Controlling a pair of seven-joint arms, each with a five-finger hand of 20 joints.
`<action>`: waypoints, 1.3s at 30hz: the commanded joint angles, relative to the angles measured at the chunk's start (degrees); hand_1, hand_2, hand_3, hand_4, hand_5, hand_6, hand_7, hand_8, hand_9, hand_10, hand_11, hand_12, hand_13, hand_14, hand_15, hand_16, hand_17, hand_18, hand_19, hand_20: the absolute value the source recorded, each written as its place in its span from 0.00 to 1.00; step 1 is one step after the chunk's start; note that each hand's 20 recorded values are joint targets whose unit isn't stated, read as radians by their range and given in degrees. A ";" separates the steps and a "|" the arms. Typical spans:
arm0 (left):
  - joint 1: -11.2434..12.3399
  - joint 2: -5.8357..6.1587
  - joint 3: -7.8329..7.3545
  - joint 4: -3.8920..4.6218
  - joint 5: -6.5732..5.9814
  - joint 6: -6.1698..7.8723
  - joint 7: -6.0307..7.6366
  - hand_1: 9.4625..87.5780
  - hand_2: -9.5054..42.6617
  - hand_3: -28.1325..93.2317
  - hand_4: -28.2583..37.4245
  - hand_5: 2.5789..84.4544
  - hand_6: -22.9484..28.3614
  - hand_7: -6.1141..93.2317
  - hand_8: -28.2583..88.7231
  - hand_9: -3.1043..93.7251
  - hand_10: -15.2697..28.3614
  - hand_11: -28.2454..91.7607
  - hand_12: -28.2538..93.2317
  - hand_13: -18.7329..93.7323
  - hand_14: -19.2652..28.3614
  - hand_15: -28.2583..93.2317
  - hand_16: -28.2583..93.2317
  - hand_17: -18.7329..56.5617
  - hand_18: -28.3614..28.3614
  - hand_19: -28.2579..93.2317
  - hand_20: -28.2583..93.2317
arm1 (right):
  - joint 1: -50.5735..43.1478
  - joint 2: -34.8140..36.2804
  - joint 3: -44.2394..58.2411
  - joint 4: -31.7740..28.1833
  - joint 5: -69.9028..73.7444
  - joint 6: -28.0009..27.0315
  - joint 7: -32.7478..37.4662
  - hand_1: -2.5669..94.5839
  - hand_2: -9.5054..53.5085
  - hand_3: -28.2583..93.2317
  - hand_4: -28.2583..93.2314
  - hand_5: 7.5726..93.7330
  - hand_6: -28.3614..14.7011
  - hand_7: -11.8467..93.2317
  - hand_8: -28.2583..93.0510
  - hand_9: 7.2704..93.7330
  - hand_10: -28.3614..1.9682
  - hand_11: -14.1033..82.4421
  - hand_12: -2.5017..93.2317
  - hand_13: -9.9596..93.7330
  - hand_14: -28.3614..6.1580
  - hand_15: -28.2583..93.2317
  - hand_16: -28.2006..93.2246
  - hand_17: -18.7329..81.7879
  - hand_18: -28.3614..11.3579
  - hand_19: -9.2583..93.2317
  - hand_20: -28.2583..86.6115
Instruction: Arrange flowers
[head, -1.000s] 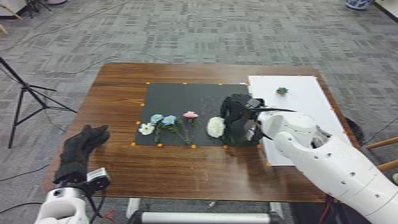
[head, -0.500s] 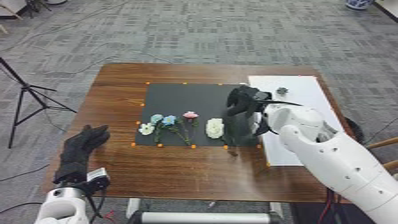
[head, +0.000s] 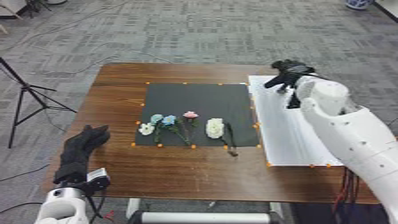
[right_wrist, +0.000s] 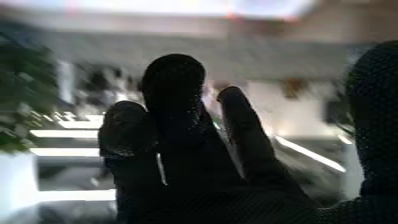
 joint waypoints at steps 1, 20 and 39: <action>0.37 -0.54 0.16 -0.45 0.06 -0.41 -0.19 0.16 0.51 0.75 0.00 0.64 0.49 0.20 0.16 0.59 0.70 0.41 0.31 0.53 0.78 0.39 0.22 0.30 0.71 0.35 0.35 | -2.60 -1.05 1.35 3.62 -1.73 0.61 0.38 0.29 0.00 0.75 0.10 0.33 0.53 0.18 0.20 0.39 0.31 0.20 0.23 0.76 0.45 0.78 0.48 0.64 0.17 0.98 0.67; 0.62 -1.19 0.26 -0.43 -0.09 -0.45 -0.15 0.17 0.51 0.75 0.00 0.64 0.49 0.20 0.16 0.59 0.70 0.41 0.31 0.53 0.78 0.39 0.22 0.29 0.71 0.35 0.35 | -6.04 0.34 -2.82 6.60 2.85 20.15 -1.36 0.61 0.01 0.70 0.06 0.79 0.71 0.34 0.27 0.92 0.59 0.32 0.31 0.93 0.71 0.77 0.49 0.79 0.30 1.00 0.74; 0.08 -0.44 0.03 -0.47 0.17 -1.12 -0.87 0.16 0.51 0.75 0.00 0.64 0.49 0.20 0.16 0.59 0.70 0.41 0.31 0.53 0.78 0.39 0.22 0.29 0.71 0.35 0.35 | -23.66 10.17 5.66 -25.72 18.70 12.94 -1.82 0.62 0.02 0.71 0.06 0.82 0.69 0.32 0.29 0.93 0.58 0.31 0.32 0.94 0.73 0.76 0.51 0.79 0.33 1.00 0.74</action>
